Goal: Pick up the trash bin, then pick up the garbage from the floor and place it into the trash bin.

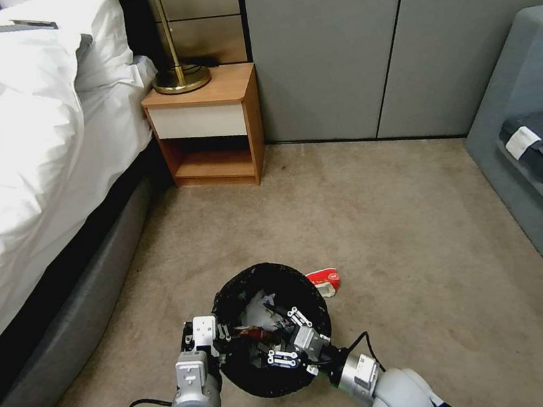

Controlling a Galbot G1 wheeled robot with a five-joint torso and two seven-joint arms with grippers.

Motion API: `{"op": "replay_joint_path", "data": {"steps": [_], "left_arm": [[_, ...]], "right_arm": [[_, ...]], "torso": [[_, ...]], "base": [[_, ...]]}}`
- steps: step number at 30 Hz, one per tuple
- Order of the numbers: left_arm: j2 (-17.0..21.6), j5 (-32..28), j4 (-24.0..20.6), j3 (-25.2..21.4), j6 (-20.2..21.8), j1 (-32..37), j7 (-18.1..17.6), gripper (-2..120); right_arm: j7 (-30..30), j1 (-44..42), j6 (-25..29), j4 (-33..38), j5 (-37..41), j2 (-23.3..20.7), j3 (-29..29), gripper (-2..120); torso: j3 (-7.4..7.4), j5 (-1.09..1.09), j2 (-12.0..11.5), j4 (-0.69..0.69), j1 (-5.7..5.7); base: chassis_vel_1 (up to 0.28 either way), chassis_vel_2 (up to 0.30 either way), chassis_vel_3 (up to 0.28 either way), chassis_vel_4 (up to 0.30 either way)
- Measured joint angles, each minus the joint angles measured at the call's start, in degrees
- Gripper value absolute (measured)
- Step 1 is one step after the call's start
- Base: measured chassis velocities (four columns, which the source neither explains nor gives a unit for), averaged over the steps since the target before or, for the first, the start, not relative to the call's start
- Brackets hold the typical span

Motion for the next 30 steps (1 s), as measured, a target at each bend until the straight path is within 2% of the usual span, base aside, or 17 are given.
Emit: {"op": "replay_joint_path", "data": {"steps": [4, 9, 12, 16, 21, 23, 25, 30], "left_arm": [[0.0, 0.0, 0.0, -0.2, 0.0, 0.0, 0.0, 0], [0.0, 0.0, -0.1, -0.2, 0.1, 0.1, 0.0, 0], [0.0, 0.0, -0.1, -0.2, 0.1, 0.1, 0.0, 0], [0.1, 0.1, 0.0, -0.3, 0.1, 0.1, 0.0, 0], [0.1, 0.2, 0.6, -0.6, -0.3, 0.4, 0.0, 0], [0.1, 0.2, 0.6, -0.7, -0.4, 0.5, 0.0, 0], [0.1, 0.2, 0.6, -0.8, -0.4, 0.5, 0.0, 0], [0.2, 0.0, 0.4, -1.3, -0.4, 0.3, -0.1, 0]], "right_arm": [[-0.4, -0.4, 0.1, 0.9, -0.1, -0.4, 0.5, 101], [-0.7, -0.9, 0.2, 2.3, -0.1, -0.7, 1.0, 109], [-0.3, -1.5, 0.4, 6.3, 0.0, -0.9, 2.1, 113], [1.8, -2.2, 0.5, 10.2, 0.0, -0.8, 3.1, 114], [8.5, -4.4, 0.1, 18.4, -0.5, -0.2, 5.7, 113], [12.3, -6.2, -1.0, 23.4, -0.7, 0.4, 7.9, 110], [13.5, -6.9, -1.3, 24.8, -0.9, 0.7, 8.7, 110], [21.8, -11.4, -2.5, 29.2, -1.2, 2.3, 13.2, 100]], "torso": [[0.00, 0.00, 0.0, 0.00, 0.00], [0.00, 0.00, 0.0, 0.00, 0.00], [0.00, 0.00, 0.0, 0.00, 0.00], [0.00, 0.00, 0.0, 0.00, 0.00], [0.00, 0.00, 0.0, 0.00, 0.00], [0.00, -0.01, 0.0, 0.00, 0.00], [0.00, -0.01, 0.0, 0.00, 0.00], [0.00, 0.00, 0.0, -0.01, 0.00]], "base": [[0.000, 0.000, 0.000, 0.000], [0.000, 0.000, 0.000, 0.000], [0.000, 0.000, 0.000, 0.000], [0.000, 0.000, 0.000, 0.000], [0.000, 0.000, 0.000, 0.000], [0.000, 0.000, 0.000, 0.000], [0.000, 0.000, 0.000, 0.000], [0.000, 0.000, 0.000, 0.000]]}}
